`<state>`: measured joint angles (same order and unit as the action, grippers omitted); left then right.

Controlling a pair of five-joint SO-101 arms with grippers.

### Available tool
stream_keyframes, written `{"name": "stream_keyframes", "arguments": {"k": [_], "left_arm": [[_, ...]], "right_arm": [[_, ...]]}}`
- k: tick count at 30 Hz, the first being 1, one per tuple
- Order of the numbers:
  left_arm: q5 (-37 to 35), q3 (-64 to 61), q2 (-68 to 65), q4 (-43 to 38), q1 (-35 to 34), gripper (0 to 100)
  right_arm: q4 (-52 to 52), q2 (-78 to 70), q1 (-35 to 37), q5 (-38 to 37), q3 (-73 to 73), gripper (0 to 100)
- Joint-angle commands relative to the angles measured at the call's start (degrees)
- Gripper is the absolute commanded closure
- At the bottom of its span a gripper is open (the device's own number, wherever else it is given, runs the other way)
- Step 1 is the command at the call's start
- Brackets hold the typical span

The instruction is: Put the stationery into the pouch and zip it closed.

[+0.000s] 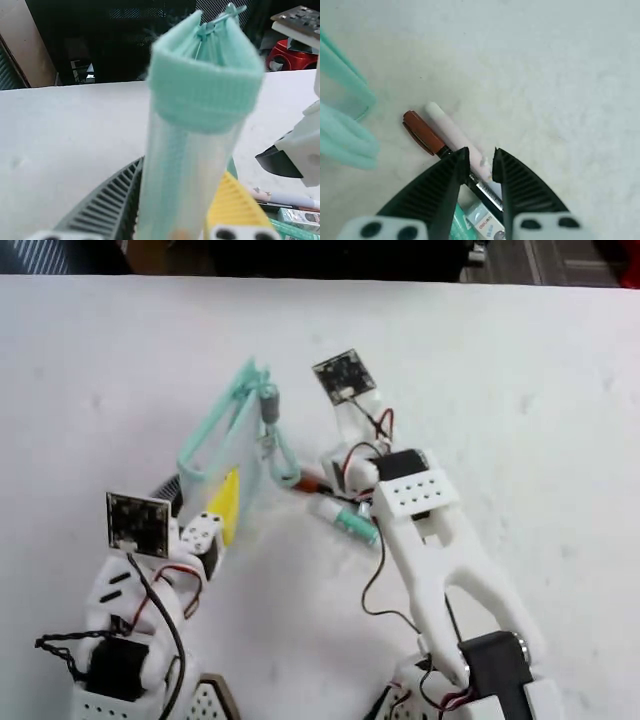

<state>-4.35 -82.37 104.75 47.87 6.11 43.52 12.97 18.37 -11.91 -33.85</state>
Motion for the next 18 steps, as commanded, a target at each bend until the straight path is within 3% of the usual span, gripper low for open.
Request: {"name": "stream_keyframes", "arguments": {"k": [1, 4, 11, 18], "left_arm": [[-0.4, 0.8, 0.0, -0.4, 0.2, 82], [-0.4, 0.8, 0.0, -0.4, -0.1, 82], [-2.5, 0.8, 0.0, -0.8, -3.2, 82], [-3.0, 0.8, 0.0, -0.8, -3.3, 82]], "right_arm": [[-1.9, 0.4, -4.7, 0.2, -0.5, 93.9], [-8.7, 0.4, -7.4, 0.1, -3.6, 98.3], [-11.6, 0.3, -5.6, 0.0, -6.2, 89.5], [-9.8, -5.2, -1.5, -9.9, -4.6, 89.3]]}}
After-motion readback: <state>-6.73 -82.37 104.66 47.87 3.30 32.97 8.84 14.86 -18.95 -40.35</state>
